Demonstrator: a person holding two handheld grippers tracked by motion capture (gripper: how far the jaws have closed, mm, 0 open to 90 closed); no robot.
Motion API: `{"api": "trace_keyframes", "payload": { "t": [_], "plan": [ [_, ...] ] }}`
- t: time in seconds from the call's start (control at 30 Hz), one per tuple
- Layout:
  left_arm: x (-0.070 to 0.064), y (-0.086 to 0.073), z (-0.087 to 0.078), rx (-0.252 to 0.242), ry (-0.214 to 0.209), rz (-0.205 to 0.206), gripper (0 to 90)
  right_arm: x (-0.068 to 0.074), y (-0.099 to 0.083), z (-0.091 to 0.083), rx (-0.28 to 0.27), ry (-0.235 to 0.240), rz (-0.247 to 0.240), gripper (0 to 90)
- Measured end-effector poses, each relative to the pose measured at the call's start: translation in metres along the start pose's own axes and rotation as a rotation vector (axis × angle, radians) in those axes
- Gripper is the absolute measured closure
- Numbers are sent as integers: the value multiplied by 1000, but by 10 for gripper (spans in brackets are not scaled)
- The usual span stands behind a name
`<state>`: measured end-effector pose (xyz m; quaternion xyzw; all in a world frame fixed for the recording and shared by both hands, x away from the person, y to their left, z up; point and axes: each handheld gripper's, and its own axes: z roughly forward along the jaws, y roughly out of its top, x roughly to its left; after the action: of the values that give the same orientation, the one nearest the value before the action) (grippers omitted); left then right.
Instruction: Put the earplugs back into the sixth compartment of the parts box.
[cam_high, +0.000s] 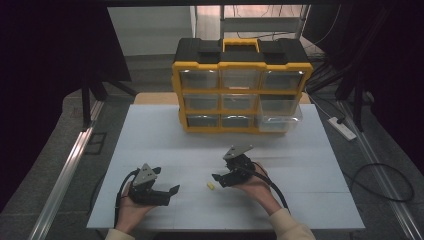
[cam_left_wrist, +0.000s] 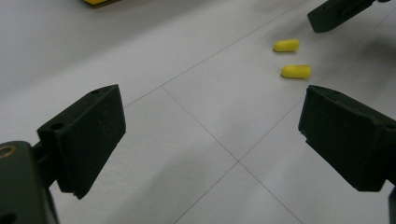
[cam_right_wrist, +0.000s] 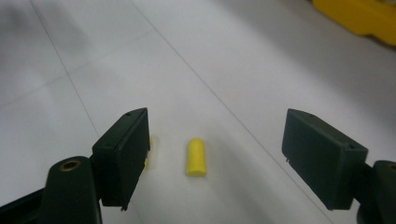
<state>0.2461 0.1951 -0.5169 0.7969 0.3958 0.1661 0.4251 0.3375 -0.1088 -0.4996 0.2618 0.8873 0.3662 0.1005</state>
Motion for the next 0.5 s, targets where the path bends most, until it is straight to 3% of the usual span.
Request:
{"api": "trace_keyframes", "payload": {
  "t": [0.5],
  "plan": [
    [0, 0, 0, 4, -1, 2, 72, -1, -6, 19, 86, 14, -4, 356]
  ]
}}
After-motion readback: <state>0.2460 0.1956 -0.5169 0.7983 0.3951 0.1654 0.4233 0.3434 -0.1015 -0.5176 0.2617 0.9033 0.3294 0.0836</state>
